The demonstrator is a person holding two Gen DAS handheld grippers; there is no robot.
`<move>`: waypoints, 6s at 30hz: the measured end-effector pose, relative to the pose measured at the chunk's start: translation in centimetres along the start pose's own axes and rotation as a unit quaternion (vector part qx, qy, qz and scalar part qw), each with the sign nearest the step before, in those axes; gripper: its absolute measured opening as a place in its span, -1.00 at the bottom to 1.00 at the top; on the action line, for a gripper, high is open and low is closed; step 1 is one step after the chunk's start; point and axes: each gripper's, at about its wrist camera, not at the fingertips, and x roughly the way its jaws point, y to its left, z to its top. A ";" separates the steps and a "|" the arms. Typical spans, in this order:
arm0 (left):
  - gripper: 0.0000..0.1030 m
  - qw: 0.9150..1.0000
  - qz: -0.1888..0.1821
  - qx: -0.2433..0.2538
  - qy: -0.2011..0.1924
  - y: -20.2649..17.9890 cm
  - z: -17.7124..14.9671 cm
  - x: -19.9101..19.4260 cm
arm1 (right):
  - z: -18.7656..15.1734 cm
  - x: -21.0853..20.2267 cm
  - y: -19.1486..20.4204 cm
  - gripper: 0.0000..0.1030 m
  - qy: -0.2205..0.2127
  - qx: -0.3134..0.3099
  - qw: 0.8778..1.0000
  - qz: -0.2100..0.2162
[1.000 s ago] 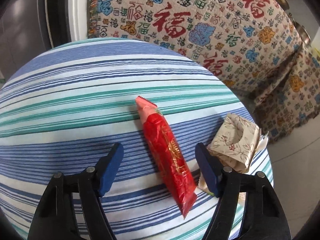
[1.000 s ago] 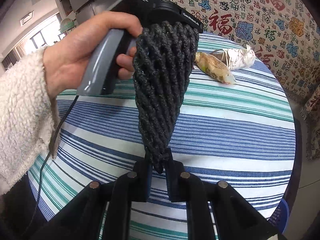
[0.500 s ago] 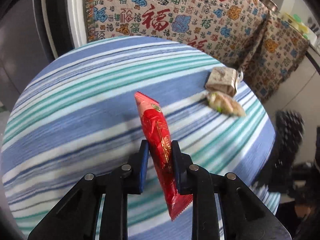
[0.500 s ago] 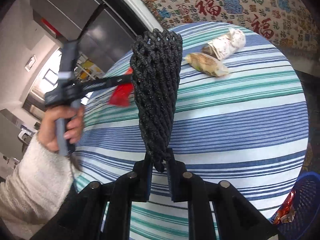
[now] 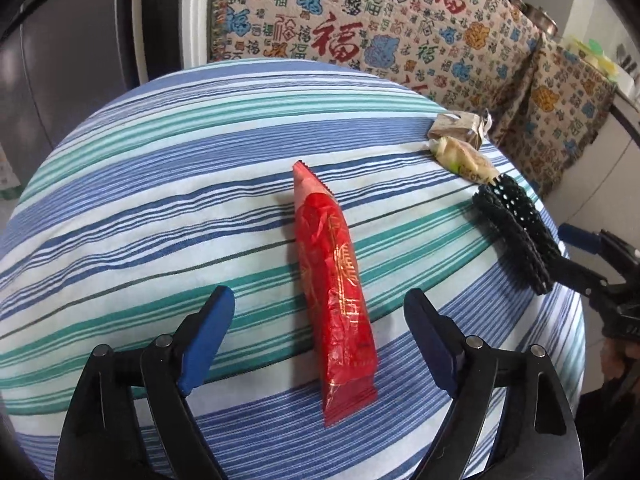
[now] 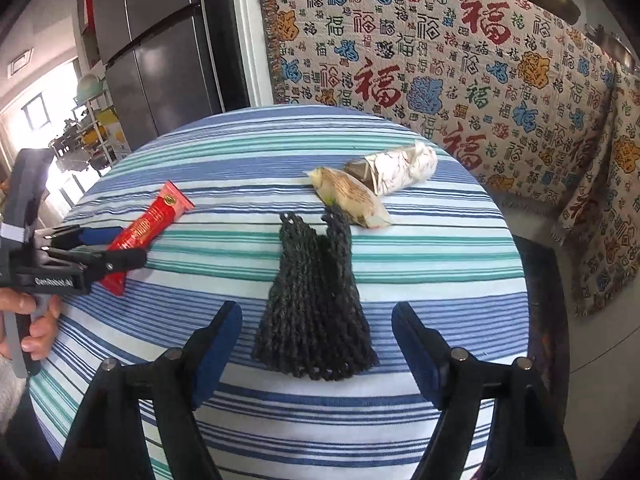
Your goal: Collect trash
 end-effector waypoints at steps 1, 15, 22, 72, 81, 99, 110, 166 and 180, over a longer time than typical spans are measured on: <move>0.70 1.000 0.010 0.002 0.000 -0.1 0.0 0.2 | 0.2 0.5 0.2 0.59 0.002 -0.002 1.000 0.003; 0.93 0.996 0.077 0.039 0.004 -1.0 0.3 1.6 | -0.7 4.6 0.5 0.42 0.030 0.011 0.998 -0.048; 0.93 0.996 0.077 0.039 0.005 -1.0 0.3 1.7 | 0.0 5.0 0.4 0.43 0.029 0.014 0.998 -0.050; -0.71 0.945 -0.256 0.200 0.031 -43.6 -6.6 4.1 | -23.4 -15.7 -29.9 -0.58 0.060 0.286 0.945 -0.149; -0.70 0.942 -0.255 0.213 0.053 -46.2 -7.7 8.7 | -24.8 -14.0 -31.7 -0.57 0.066 0.299 0.943 -0.128; -0.22 0.940 -0.251 0.221 0.070 -47.3 -8.9 13.3 | -24.1 -12.6 -33.4 -0.15 0.052 0.335 0.932 -0.126; -0.10 0.953 -0.240 0.177 0.057 -44.5 -6.6 8.7 | -20.9 -14.5 -31.3 -0.14 0.012 0.285 0.945 -0.159; -0.53 0.999 0.047 0.002 -0.019 -1.5 2.8 0.4 | 7.8 7.0 -10.5 0.46 -0.033 0.324 0.946 0.007; -0.51 0.999 0.035 0.017 -0.020 -2.0 2.2 0.8 | 9.2 6.6 -3.9 -0.31 0.015 0.007 0.999 0.028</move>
